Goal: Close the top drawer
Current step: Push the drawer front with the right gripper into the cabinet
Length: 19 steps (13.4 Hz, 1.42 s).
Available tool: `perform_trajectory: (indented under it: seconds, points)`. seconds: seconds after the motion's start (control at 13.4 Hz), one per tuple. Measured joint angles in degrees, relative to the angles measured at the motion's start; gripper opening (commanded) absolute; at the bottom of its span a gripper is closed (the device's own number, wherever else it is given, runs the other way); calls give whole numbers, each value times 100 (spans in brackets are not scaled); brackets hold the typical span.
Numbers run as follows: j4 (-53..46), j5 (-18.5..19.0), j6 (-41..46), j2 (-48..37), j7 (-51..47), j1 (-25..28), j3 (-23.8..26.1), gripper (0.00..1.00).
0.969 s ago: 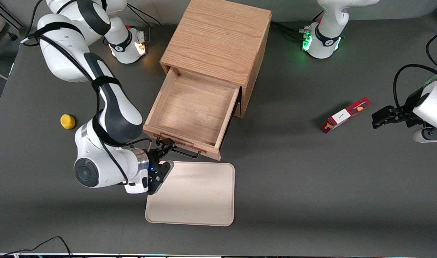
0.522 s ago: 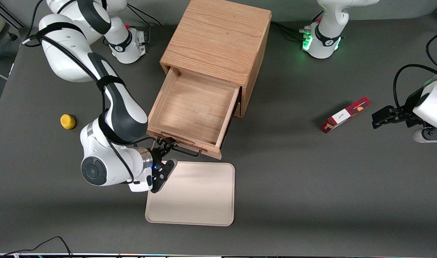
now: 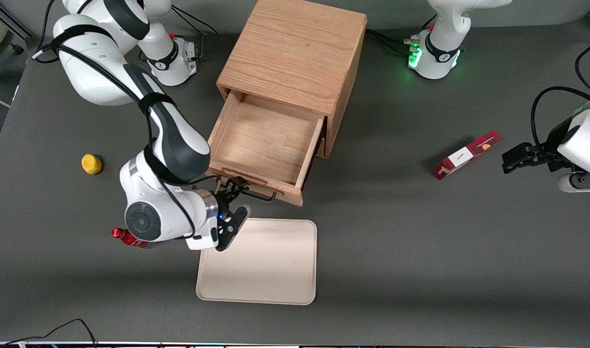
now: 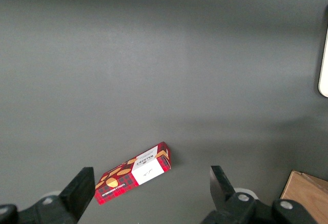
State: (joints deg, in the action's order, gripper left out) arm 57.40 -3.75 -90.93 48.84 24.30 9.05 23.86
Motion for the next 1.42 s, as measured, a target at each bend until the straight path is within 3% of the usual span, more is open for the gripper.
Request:
perform_trajectory:
  seconds: [0.6,1.42]
  points:
    - [1556,8,-389,-1041,-70,-1,152,100]
    - [2460,7,-798,-1431,-77,-83,604,100]
